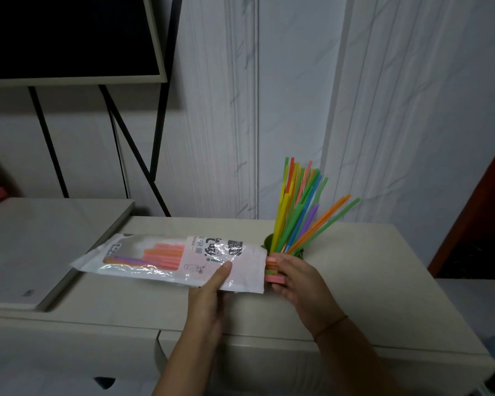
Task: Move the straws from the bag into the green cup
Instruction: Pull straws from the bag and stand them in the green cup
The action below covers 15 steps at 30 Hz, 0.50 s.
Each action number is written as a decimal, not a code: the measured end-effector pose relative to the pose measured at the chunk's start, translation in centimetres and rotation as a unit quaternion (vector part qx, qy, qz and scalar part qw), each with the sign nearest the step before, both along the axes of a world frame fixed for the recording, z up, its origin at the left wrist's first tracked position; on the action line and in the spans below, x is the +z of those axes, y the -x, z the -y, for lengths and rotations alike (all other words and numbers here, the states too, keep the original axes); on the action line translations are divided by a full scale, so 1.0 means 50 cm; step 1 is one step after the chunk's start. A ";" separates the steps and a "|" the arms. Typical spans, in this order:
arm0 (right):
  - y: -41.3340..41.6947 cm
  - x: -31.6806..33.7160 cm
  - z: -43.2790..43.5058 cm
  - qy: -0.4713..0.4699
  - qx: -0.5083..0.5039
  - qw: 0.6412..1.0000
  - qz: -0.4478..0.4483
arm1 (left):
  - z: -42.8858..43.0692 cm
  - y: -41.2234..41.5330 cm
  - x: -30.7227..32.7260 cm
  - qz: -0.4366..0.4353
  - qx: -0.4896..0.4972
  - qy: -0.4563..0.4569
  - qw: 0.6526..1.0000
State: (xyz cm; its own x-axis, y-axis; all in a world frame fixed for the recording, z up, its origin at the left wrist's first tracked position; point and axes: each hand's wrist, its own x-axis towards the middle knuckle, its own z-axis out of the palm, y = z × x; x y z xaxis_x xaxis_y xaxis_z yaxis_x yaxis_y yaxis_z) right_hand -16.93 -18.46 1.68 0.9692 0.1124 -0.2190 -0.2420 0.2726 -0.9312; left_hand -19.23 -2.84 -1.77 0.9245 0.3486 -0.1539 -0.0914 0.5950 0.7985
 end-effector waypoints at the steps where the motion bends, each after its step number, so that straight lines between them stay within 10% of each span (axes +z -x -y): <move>1: 0.000 0.001 0.002 0.037 -0.001 0.999 0.025 | 0.000 0.000 -0.001 -0.004 -0.004 0.009 1.000; 15: -0.021 0.021 0.092 0.079 0.024 0.989 0.121 | -0.024 -0.005 0.001 0.023 -0.011 0.222 0.975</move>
